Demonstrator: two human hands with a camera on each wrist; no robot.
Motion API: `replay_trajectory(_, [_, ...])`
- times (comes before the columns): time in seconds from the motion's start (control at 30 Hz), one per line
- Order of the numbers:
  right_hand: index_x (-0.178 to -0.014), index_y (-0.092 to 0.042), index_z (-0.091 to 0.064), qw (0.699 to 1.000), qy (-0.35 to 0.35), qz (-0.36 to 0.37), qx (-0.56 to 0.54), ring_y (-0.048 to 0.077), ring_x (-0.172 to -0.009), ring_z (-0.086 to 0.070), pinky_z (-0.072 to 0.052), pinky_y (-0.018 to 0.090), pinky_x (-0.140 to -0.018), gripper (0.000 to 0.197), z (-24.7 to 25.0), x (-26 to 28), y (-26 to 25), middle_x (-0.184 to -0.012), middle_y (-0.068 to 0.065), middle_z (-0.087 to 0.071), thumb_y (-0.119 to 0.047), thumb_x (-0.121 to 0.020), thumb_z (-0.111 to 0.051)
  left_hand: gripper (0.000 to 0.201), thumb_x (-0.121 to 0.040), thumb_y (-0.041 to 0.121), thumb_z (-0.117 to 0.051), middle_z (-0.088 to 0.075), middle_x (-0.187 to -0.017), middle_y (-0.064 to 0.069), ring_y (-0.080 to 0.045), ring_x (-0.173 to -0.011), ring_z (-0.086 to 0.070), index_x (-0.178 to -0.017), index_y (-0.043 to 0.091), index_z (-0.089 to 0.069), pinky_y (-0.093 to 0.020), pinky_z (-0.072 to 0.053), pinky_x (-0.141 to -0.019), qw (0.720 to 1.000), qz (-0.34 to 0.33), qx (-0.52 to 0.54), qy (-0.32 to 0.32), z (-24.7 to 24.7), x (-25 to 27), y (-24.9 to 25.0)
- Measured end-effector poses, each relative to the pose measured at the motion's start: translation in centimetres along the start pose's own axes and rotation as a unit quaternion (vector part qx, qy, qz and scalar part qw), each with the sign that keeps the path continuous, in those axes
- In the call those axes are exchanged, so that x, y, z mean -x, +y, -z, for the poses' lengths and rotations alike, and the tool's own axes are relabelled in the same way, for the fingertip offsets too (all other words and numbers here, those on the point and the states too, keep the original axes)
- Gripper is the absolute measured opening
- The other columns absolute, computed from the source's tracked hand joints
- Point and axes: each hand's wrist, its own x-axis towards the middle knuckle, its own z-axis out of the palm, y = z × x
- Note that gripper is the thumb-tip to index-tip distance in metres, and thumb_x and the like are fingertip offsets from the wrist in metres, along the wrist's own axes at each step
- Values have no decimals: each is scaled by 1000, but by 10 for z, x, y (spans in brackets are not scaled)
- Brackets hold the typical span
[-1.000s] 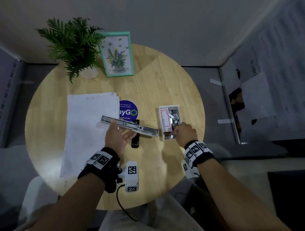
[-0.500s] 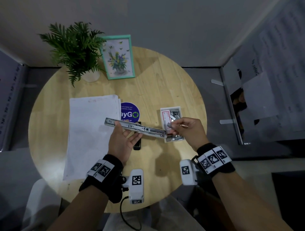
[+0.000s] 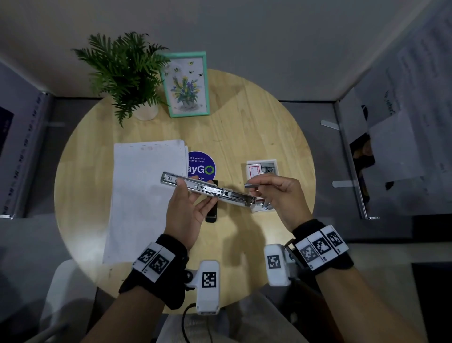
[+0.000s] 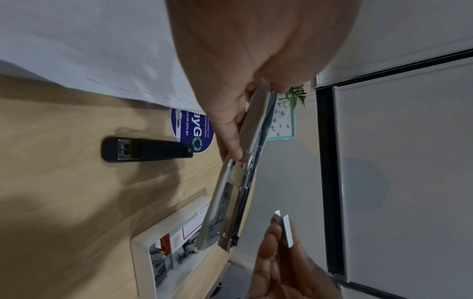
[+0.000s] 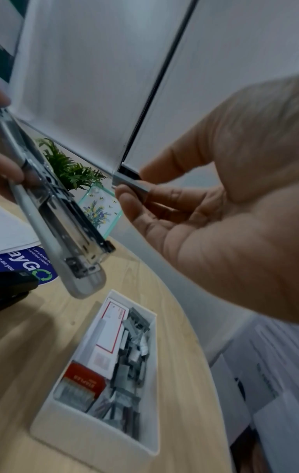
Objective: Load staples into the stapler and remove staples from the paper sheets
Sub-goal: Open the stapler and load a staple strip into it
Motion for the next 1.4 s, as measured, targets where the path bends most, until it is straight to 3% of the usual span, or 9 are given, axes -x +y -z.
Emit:
replay_trajectory(0.13, [-87, -3, -74, 997, 3, 22, 67, 24, -78, -68, -54, 21, -69, 13, -4, 0, -2, -89, 16, -73, 6, -78, -71, 55, -99, 47, -35, -62, -127, -22, -37, -116, -61, -135, 6, -46, -41, -53, -94, 1000, -4, 9, 1, 1, 3, 3])
replay_trajectory(0.27, [-87, 0, -69, 999, 13, -13, 44, 16, -57, -68, -56, 21, -57, 7, -9, -2, -4, -63, 2, -72, 5, -81, -69, 55, -99, 46, -35, -61, -127, -22, -35, -116, -61, -134, 5, -46, -44, -52, -96, 1000, -9, 19, 5, 1, 5, 5])
replay_trajectory(0.43, [-84, 5, -67, 997, 5, -21, 73, 17, -59, -67, -59, 25, -61, 7, -19, -1, -5, -72, 18, -69, 8, -79, -70, 54, -99, 46, -36, -60, -130, -20, -35, -120, -59, -135, 7, -46, -42, -54, -94, 999, -5, 44, 13, -1, 6, 4])
replay_trajectory(0.6, [-77, -7, -69, 994, 39, -21, 99, 39, -75, -70, -60, 40, -74, 14, -27, 3, -4, -86, 30, -69, 6, -77, -72, 53, -100, 47, -35, -59, -131, -19, -34, -120, -58, -136, 9, -46, -44, -50, -98, 998, -9, 62, 23, -2, 9, 3])
replay_trajectory(0.77, [-77, -7, -68, 994, 63, -27, 82, 25, -68, -71, -59, 24, -64, 12, -34, 1, 0, -87, 27, -65, 4, -80, -71, 54, -99, 47, -35, -57, -133, -22, -34, -120, -58, -134, 7, -47, -47, -46, -102, 997, -13, 70, 28, -4, 10, 2])
replay_trajectory(0.97, [-79, -2, -69, 990, 77, -29, 114, 28, -66, -71, -60, 34, -69, 6, -40, -1, -1, -80, 21, -65, 3, -80, -71, 55, -99, 47, -35, -56, -134, -22, -36, -121, -57, -136, 7, -44, -46, -47, -102, 996, -12, 80, 34, -4, 12, 1])
replay_trajectory(1.1, [-76, -5, -68, 993, 67, -18, 95, 23, -63, -68, -58, 25, -63, 11, -43, 1, -5, -78, 18, -62, 5, -80, -71, 55, -99, 47, -35, -57, -133, -22, -34, -119, -59, -134, 6, -46, -43, -50, -98, 996, -15, 80, 37, -3, 12, 1])
replay_trajectory(1.23, [-72, -11, -67, 989, 79, -15, 124, 31, -67, -70, -59, 34, -69, 16, -44, 1, -2, -81, 24, -66, 3, -80, -71, 53, -99, 47, -34, -59, -130, -20, -32, -115, -61, -131, 7, -48, -42, -54, -94, 996, -21, 76, 37, -1, 13, 1])
replay_trajectory(1.4, [-71, -11, -69, 985, 81, -37, 150, 28, -65, -71, -60, 45, -75, 13, -45, -3, 1, -66, 7, -67, -2, -79, -74, 54, -99, 47, -36, -61, -127, -20, -32, -113, -63, -132, 6, -48, -45, -50, -99, 996, -21, 75, 41, 0, 15, -1])
